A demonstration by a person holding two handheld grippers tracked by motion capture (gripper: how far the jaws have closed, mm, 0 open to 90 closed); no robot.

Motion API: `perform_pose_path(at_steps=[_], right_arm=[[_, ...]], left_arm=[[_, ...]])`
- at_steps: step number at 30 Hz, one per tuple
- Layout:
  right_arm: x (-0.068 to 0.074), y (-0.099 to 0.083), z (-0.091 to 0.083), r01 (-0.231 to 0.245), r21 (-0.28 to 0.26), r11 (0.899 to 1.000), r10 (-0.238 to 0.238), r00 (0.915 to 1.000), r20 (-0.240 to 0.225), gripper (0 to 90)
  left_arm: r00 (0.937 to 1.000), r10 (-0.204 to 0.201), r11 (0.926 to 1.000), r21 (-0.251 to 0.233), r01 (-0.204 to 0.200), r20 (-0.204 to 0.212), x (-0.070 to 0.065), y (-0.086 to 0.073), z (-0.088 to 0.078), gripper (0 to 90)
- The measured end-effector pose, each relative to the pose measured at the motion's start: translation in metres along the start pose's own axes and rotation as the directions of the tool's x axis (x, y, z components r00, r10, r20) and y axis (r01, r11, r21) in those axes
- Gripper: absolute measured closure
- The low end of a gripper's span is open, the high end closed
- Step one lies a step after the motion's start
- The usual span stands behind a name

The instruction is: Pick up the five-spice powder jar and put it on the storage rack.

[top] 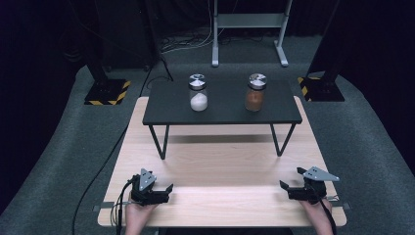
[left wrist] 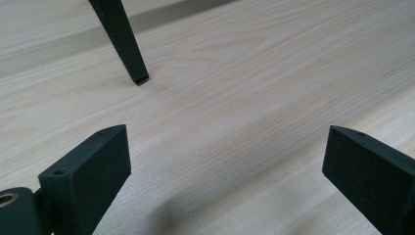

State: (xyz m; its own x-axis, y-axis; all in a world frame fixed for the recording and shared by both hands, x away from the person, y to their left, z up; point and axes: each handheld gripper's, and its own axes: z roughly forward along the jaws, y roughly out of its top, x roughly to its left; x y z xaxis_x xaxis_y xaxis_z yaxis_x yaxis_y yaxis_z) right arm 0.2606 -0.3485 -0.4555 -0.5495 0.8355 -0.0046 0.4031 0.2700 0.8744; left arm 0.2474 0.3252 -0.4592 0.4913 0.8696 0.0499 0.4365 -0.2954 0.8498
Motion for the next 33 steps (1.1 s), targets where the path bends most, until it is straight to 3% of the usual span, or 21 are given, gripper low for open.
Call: perform_pose_path(at_steps=[33], right_arm=[[0.0001,0.0008,0.0003,0.001,0.004,1.0,-0.001,1.0,-0.001,6.2]], left_arm=[[1.0,-0.007,0.9999,-0.009,0.007,-0.001,0.0,-0.0016,-0.0008,3.4]])
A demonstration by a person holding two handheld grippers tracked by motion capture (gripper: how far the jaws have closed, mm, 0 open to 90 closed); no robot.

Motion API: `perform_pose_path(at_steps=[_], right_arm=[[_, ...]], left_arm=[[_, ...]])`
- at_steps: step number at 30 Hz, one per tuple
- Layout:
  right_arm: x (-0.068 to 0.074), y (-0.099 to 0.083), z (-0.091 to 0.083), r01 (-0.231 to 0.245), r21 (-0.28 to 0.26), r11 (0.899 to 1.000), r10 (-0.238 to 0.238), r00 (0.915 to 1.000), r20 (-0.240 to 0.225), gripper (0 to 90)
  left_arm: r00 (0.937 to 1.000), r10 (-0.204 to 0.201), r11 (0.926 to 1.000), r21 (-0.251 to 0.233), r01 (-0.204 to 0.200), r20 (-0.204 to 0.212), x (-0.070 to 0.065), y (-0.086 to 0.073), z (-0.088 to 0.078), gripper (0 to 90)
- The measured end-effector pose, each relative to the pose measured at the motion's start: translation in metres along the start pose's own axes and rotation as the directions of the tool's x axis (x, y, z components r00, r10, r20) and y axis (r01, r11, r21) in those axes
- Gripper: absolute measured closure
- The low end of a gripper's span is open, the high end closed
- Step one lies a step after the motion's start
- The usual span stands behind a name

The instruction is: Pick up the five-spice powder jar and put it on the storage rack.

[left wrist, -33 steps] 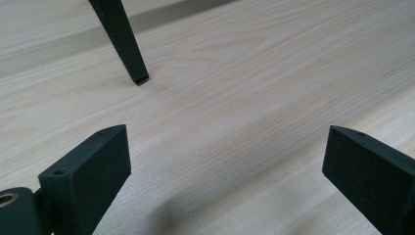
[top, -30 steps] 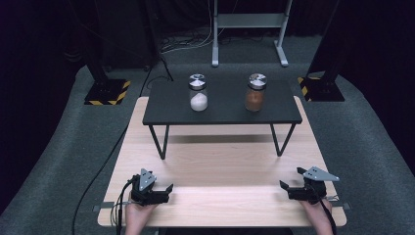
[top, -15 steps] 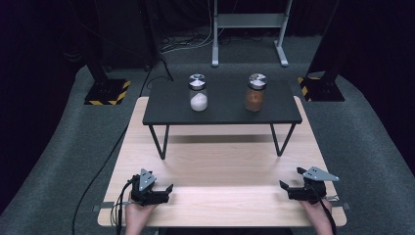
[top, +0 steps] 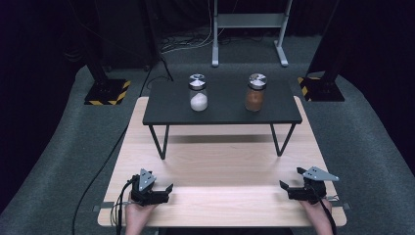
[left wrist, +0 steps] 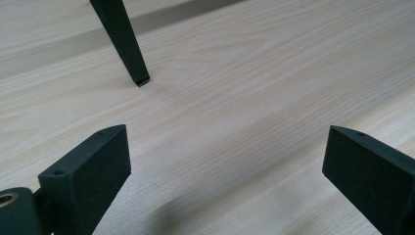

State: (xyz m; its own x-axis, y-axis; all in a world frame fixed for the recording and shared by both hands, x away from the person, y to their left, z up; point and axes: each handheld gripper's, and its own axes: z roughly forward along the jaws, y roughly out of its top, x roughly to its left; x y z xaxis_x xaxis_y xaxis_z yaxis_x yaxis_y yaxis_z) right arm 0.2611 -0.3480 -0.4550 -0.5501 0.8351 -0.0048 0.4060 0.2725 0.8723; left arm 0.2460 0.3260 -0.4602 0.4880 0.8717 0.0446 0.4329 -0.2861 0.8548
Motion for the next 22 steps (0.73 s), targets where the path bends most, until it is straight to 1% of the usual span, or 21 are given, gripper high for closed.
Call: perform_pose_path(at_steps=[6,22], right_arm=[[-0.0003,0.0,0.0,-0.001,0.0,1.0,0.001,1.0,-0.001,6.2],[-0.0011,0.0008,0.0003,-0.004,0.004,1.0,0.004,1.0,-0.003,6.2]], left_arm=[[1.0,-0.01,0.9999,-0.012,0.01,0.002,0.0014,-0.0022,-0.0012,3.3],[0.9999,-0.011,0.9999,-0.011,0.011,0.005,0.002,-0.002,-0.001,3.3]])
